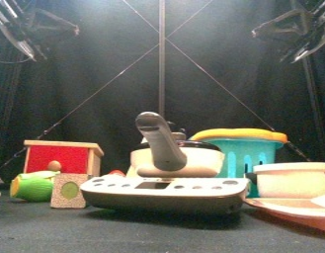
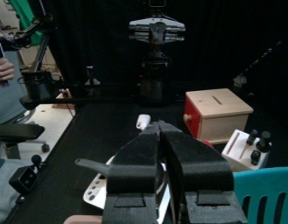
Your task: Grab pot lid
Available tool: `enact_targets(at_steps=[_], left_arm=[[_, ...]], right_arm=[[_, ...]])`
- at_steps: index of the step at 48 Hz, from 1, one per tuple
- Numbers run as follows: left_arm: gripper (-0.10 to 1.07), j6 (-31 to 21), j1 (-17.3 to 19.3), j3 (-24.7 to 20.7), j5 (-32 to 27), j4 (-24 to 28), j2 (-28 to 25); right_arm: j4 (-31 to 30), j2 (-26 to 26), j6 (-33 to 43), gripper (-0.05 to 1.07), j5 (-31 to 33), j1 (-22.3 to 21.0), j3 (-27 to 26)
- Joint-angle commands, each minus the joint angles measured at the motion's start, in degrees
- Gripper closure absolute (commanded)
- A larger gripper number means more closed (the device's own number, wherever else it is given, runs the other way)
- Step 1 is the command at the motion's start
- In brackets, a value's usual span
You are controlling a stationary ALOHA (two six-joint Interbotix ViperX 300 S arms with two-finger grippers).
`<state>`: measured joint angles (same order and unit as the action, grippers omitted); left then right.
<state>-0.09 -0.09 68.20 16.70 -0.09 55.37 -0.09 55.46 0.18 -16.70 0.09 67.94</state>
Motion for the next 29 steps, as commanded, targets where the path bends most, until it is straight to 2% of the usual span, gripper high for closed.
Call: enact_targets(at_steps=[1, 8, 17, 29], left_arm=[[0.98, 0.1, -2.5, -0.3, 2.9, 0.0, -3.2], [0.99, 0.4, -3.4, -0.5, 6.4, 0.1, -6.3], [0.99, 0.4, -3.4, -0.9, 8.2, 0.1, -10.6], [0.97, 0.3, -3.6, -2.8, 8.3, 0.0, -16.9]], right_arm=[[-0.4, -2.6, -0.2, 0.98, -0.3, -0.3, -1.0], [-4.4, -7.5, 0.1, 1.01, -0.3, -0.3, -1.2], [-9.8, -13.8, 0.4, 1.01, -0.4, -0.3, -2.8], [-7.6, -17.1, 0.4, 1.01, -0.5, -0.3, -4.7]])
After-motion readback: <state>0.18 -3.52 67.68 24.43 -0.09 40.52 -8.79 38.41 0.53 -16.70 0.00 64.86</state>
